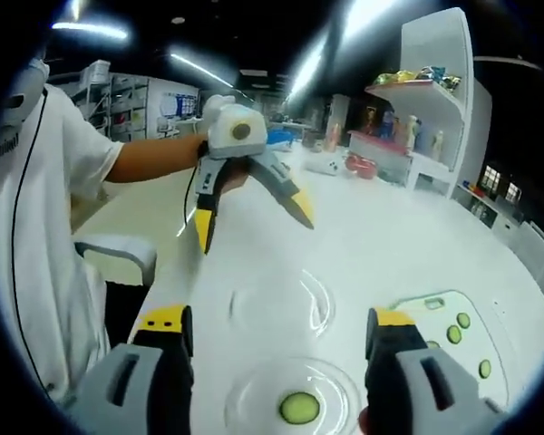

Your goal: Open the petri dish lid, add cucumber slices into the petri dish, and close the lid

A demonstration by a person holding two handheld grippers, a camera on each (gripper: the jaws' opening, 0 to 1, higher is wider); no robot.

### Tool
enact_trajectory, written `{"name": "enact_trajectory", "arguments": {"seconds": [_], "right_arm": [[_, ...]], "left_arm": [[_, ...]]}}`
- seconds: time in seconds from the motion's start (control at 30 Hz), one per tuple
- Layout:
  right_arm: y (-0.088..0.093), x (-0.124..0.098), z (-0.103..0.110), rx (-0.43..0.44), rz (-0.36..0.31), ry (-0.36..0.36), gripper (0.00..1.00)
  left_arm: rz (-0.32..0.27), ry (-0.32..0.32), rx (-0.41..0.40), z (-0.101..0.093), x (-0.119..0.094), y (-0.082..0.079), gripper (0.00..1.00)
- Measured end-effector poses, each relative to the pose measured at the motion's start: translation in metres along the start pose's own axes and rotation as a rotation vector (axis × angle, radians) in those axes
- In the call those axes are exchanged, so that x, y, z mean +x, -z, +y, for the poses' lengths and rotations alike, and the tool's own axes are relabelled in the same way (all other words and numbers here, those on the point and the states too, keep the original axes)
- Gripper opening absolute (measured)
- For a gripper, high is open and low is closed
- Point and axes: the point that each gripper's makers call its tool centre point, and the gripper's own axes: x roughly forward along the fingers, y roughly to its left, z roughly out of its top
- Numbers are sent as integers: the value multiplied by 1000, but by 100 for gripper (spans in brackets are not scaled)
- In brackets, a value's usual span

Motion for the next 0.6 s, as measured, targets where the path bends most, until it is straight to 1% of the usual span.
{"name": "enact_trajectory", "arguments": {"seconds": [0.2, 0.43, 0.6], "right_arm": [[6, 10, -2, -6, 26, -20, 78], [12, 22, -3, -8, 49, -50, 78], [14, 28, -3, -9, 60, -63, 77]], "left_arm": [[11, 13, 5, -2, 8, -1, 78], [30, 30, 8, -1, 16, 3, 78], [29, 43, 5, -2, 21, 5, 78]]}}
